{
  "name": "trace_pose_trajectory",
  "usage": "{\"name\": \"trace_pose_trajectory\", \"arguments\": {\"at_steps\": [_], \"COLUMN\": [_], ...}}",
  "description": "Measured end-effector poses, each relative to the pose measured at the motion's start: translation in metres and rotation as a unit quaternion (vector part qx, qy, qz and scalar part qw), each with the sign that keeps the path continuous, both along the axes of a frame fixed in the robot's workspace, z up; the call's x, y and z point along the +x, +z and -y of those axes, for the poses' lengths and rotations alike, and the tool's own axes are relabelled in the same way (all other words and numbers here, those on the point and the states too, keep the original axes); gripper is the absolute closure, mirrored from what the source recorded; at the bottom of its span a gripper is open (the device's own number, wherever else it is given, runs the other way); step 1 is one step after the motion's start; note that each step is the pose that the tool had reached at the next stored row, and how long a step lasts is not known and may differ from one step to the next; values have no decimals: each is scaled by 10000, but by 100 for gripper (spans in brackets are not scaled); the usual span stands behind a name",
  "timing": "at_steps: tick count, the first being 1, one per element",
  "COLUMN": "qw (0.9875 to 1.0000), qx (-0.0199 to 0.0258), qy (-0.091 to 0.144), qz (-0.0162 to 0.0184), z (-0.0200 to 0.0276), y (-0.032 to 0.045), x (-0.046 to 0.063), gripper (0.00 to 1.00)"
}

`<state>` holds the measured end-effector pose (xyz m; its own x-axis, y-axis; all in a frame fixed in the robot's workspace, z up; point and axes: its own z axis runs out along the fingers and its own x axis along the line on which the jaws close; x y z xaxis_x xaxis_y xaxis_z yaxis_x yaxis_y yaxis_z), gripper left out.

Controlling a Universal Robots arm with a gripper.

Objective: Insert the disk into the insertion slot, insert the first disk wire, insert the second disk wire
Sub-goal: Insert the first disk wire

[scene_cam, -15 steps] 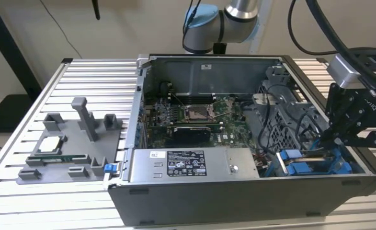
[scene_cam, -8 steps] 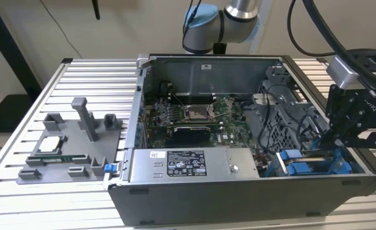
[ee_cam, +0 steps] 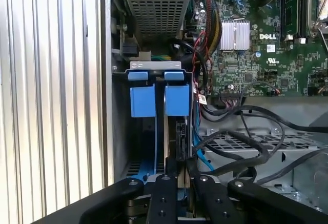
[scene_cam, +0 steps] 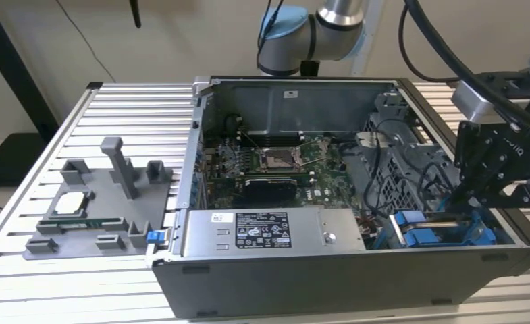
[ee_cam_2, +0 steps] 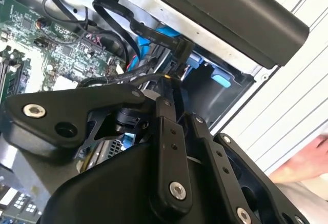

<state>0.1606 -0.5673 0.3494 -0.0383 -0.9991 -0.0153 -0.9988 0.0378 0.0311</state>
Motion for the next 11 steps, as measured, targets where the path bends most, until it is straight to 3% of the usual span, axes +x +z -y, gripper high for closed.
{"name": "trace_pose_trajectory", "arguments": {"at_steps": [4,8,9,11], "qw": [9999,9995,9994,9993], "qx": [-112,-318,-352,-375], "qy": [9,25,25,25], "qz": [42,43,47,79], "z": [-103,-109,-113,-134], "y": [-17,-29,-32,-37], "x": [-13,-19,-23,-31], "gripper": [100,100,100,100]}}
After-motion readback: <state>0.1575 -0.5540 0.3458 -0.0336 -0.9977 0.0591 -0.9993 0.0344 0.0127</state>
